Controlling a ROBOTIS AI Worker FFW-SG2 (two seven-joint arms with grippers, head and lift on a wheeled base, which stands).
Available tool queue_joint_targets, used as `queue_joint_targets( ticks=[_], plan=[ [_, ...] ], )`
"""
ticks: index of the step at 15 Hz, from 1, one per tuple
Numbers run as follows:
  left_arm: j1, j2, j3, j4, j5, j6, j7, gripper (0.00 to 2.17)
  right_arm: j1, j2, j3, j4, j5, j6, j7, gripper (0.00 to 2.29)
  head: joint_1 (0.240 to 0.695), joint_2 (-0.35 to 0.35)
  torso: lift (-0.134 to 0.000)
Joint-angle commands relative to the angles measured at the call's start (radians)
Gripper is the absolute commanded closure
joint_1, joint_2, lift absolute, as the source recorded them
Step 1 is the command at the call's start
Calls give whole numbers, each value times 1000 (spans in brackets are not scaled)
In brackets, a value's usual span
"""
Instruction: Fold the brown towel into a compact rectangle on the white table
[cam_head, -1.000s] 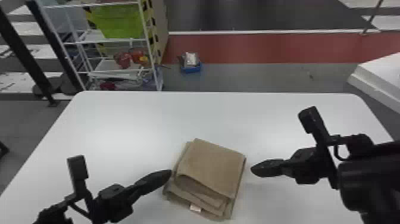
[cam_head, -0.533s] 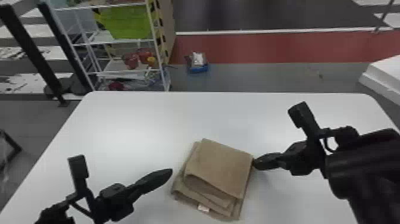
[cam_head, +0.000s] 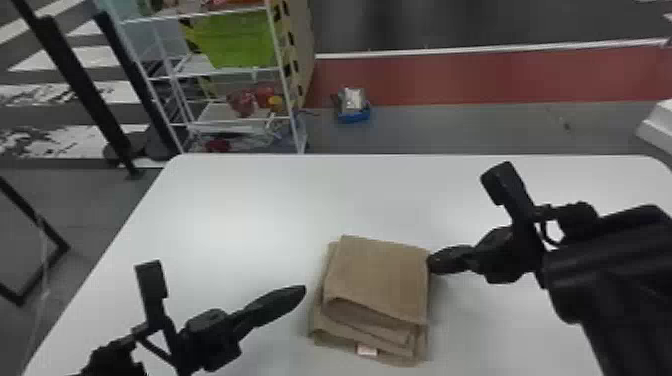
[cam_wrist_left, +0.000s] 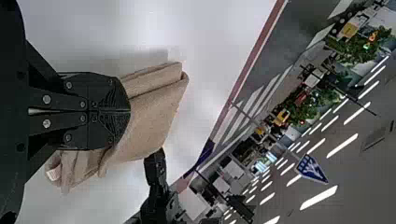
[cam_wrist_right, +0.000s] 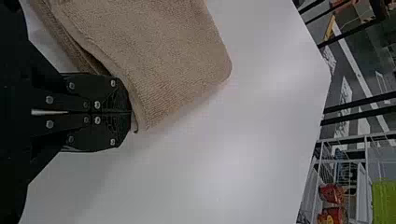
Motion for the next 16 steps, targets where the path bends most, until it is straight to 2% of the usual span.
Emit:
queue_joint_targets(
  ticks=[1,3,5,6,8,9,10,12,14,16],
  plan=[
    [5,0,5,-11,2,11,0,1443,1,6,1,2,0,-5,-2,1851,695,165,-123],
    [14,1,17,-19,2,14,-8,1443,19,6,-13,-13,-1,-30,8,1851,695,168,-123],
    [25,0,45,-46,10,79,-29,1443,66,5,-40,-79,-18,-45,30,1851,695,172,-123],
    [34,-2,58,-66,24,82,-35,1443,89,3,-69,-122,-24,-45,61,1848,695,175,-123],
    [57,-3,95,-102,67,82,-42,1443,151,-14,-154,-232,-86,-70,131,1848,695,184,-123],
    [68,-5,103,-117,90,82,-42,1443,197,-35,-194,-284,-124,-107,145,1848,695,184,-123],
    [76,-6,104,-123,105,79,-43,1443,254,-49,-250,-323,-167,-193,145,1848,695,177,-123],
    [85,-17,97,-126,134,70,-48,1443,346,-49,-358,-350,-230,-429,125,1848,695,147,-123],
    [103,-46,61,-117,145,-19,-45,1447,405,-47,-476,-280,-299,-714,90,1851,695,75,-123],
    [103,-43,12,-86,145,-62,-29,1447,409,-47,-565,-171,-314,-898,87,1851,695,16,-123]
  ],
)
